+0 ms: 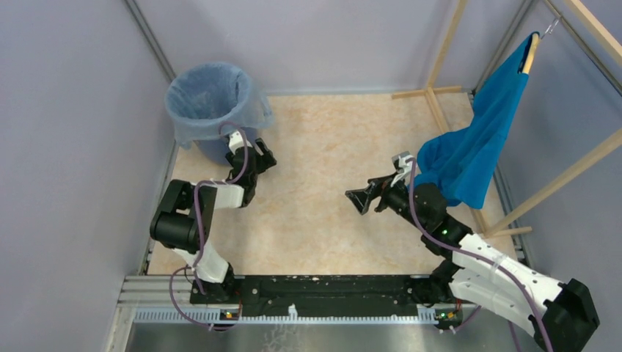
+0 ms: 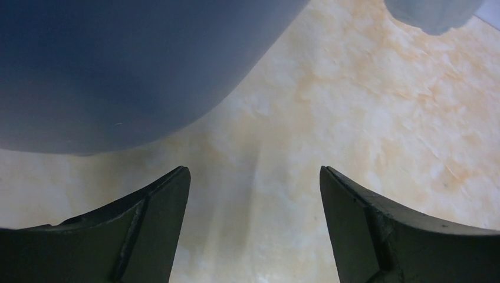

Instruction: Put the trash bags into the trash bin

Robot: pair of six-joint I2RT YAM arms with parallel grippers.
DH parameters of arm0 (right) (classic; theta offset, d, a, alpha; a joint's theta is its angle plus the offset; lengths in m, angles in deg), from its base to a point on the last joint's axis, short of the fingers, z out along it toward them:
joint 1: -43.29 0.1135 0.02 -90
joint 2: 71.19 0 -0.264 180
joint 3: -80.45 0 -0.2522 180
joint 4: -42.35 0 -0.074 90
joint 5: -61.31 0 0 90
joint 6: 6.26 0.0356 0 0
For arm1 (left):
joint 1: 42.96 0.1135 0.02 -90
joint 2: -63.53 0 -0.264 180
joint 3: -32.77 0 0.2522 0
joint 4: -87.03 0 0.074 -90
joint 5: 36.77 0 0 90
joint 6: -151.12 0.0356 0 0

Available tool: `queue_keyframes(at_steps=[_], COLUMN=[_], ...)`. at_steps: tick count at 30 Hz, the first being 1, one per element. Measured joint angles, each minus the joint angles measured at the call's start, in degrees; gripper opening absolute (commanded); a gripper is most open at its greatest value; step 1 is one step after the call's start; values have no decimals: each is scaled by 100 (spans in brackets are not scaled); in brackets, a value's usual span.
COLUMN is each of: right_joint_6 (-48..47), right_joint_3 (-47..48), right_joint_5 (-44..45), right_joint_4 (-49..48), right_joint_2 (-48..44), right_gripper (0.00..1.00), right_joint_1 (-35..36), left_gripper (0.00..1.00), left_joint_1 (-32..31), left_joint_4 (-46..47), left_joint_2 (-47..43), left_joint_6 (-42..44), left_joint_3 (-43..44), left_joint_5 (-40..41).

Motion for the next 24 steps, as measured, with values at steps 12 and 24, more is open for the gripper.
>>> queue_keyframes(at_steps=[12,24], right_joint_6=[-149,-431], right_joint_3=[-7,1073], right_joint_5=[367,905], right_joint_4=[754,1930], right_joint_2=[-457,-728], right_gripper=[99,99], right_joint_1=[0,0], left_gripper=[94,99], left_joint_1=[704,859], left_joint_4=[-74,-935], left_joint_2=[415,-1668], left_joint_6=[234,-1150], left_joint_3=[645,-299], left_joint_5=[-120,-2964])
